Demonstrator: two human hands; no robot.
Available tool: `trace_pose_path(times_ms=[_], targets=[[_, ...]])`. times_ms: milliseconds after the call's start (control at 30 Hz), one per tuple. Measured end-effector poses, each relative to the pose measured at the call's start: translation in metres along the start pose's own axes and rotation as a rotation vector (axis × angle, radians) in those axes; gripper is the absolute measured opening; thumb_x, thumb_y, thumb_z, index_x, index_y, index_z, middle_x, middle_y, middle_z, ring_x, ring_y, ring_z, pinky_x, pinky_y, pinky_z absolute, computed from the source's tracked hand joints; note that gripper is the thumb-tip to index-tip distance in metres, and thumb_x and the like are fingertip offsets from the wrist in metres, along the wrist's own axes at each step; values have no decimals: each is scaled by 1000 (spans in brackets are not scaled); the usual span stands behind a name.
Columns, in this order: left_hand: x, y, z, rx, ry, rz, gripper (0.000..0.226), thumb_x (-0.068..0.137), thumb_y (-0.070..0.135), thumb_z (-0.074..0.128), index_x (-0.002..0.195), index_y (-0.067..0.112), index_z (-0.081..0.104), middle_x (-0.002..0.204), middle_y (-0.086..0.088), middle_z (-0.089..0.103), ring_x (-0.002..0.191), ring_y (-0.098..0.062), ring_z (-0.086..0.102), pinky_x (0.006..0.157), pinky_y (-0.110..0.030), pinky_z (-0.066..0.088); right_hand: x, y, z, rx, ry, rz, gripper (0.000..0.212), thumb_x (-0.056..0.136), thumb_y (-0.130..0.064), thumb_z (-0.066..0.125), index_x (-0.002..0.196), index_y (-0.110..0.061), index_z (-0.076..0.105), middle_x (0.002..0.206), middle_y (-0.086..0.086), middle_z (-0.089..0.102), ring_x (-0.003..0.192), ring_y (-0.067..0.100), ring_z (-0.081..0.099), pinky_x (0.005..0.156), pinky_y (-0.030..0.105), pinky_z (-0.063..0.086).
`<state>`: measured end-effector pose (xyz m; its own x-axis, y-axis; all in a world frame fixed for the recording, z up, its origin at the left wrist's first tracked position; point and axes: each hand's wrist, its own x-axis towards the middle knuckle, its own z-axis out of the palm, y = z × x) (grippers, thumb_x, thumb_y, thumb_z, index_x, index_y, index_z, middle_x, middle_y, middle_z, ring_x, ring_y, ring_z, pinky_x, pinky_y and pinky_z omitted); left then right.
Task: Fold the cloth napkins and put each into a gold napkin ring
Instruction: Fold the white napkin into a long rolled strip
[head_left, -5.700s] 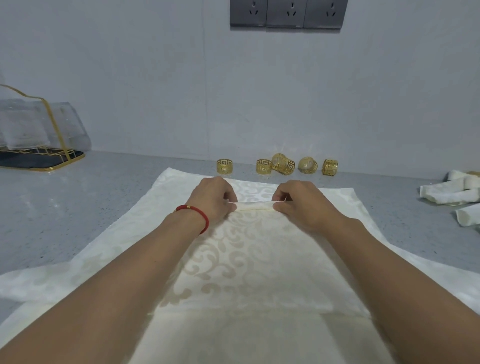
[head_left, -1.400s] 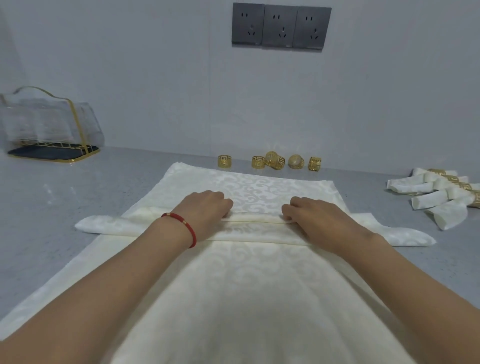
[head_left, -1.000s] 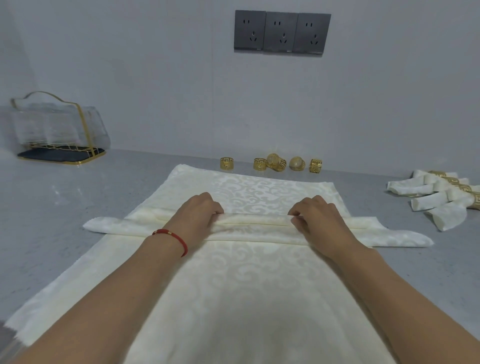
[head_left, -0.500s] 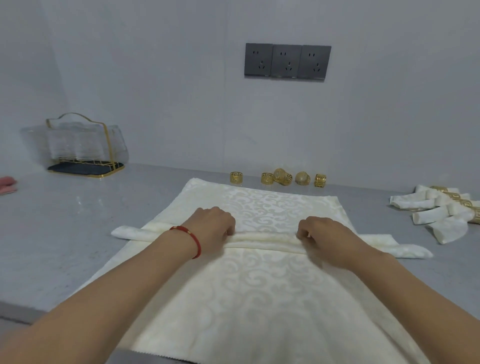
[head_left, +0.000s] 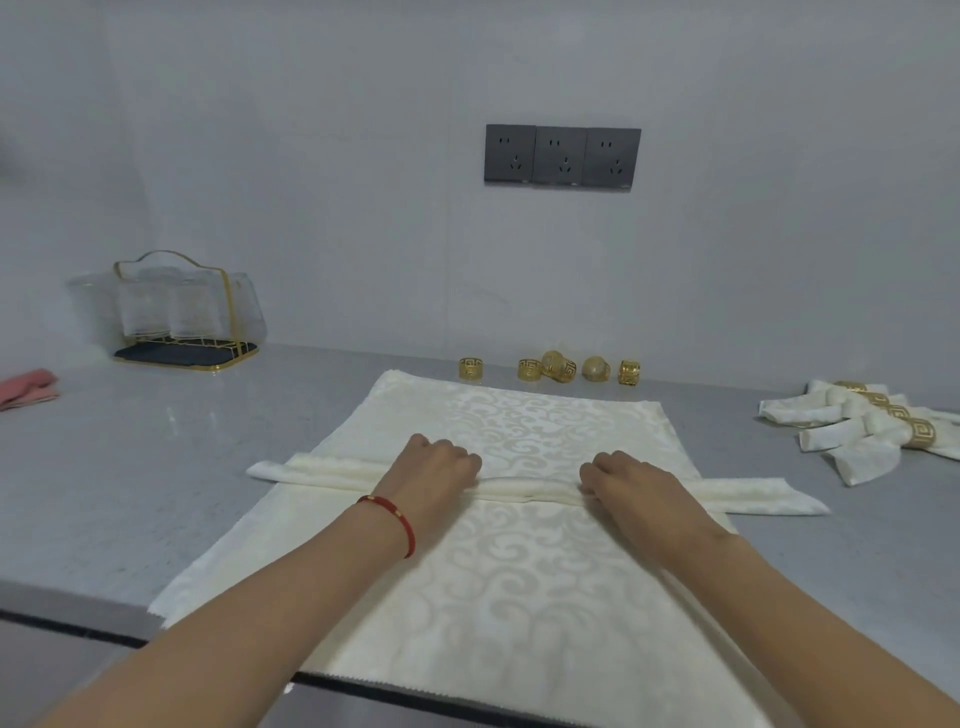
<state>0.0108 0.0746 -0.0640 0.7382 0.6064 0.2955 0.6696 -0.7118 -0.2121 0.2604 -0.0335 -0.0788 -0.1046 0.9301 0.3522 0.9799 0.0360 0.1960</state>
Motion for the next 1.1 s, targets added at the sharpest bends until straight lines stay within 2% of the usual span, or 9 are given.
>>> trace_pose_path(times_ms=[167,333,467,567,633,733,800,867,1100], targets=[[-25,21,3,-197,-13,-130,30,99,12,42,129,16,41,96,-2,56,87,-27,51,73,-33,28,-11,7,1,131,-72,-8,21,97,-8,49,102,-18,67,117,-7,52,105,18,53,78,36,54],[-30,22,13,-271,-68,-84,43,106,38,26,148,32,35,118,4,52,107,-22,50,98,-44,37,-18,16,-2,285,-99,19,22,93,-7,57,103,-15,75,107,-5,52,93,18,50,79,26,43],[-31,24,18,-220,-112,-101,50,106,44,19,152,29,31,136,3,47,118,-24,43,106,-47,31,11,0,-36,203,-272,171,21,89,-21,54,71,-16,62,93,9,66,82,24,62,67,38,47],[-31,26,15,-235,-145,-112,51,106,43,19,154,29,28,147,1,42,129,-24,39,112,-47,26,48,-27,-47,142,-159,225,41,102,-47,46,126,-20,65,134,3,57,124,25,54,95,44,49],[-33,27,10,-268,-164,-126,50,106,42,21,155,30,28,153,1,38,136,-24,35,115,-46,22,61,-47,-31,245,-208,246,61,104,-59,31,154,-25,39,162,4,31,150,27,26,120,51,26],[-34,27,2,-365,-144,-198,44,107,38,23,148,29,35,133,-1,55,113,-23,47,105,-39,30,59,-64,12,264,-361,306,74,101,-69,10,164,-31,6,172,4,-6,158,26,-14,125,56,-9],[-26,26,-2,-397,-114,-289,32,106,37,23,125,29,47,102,1,61,89,-23,46,86,-36,35,55,-61,23,292,-369,343,76,100,-69,7,164,-29,-1,172,5,-11,156,26,-20,124,57,-12],[-13,24,-4,-387,-113,-401,28,102,33,28,100,25,55,92,0,61,87,-27,49,76,-36,38,57,-61,20,310,-406,339,78,99,-71,7,164,-29,-4,171,4,-13,155,26,-24,123,57,-14],[12,31,-16,-307,-110,-547,16,93,35,63,104,25,69,109,-1,65,98,-25,56,80,-34,42,60,-59,10,461,-451,375,85,97,-75,17,164,-27,-6,171,2,-12,155,22,-25,124,54,-15]])
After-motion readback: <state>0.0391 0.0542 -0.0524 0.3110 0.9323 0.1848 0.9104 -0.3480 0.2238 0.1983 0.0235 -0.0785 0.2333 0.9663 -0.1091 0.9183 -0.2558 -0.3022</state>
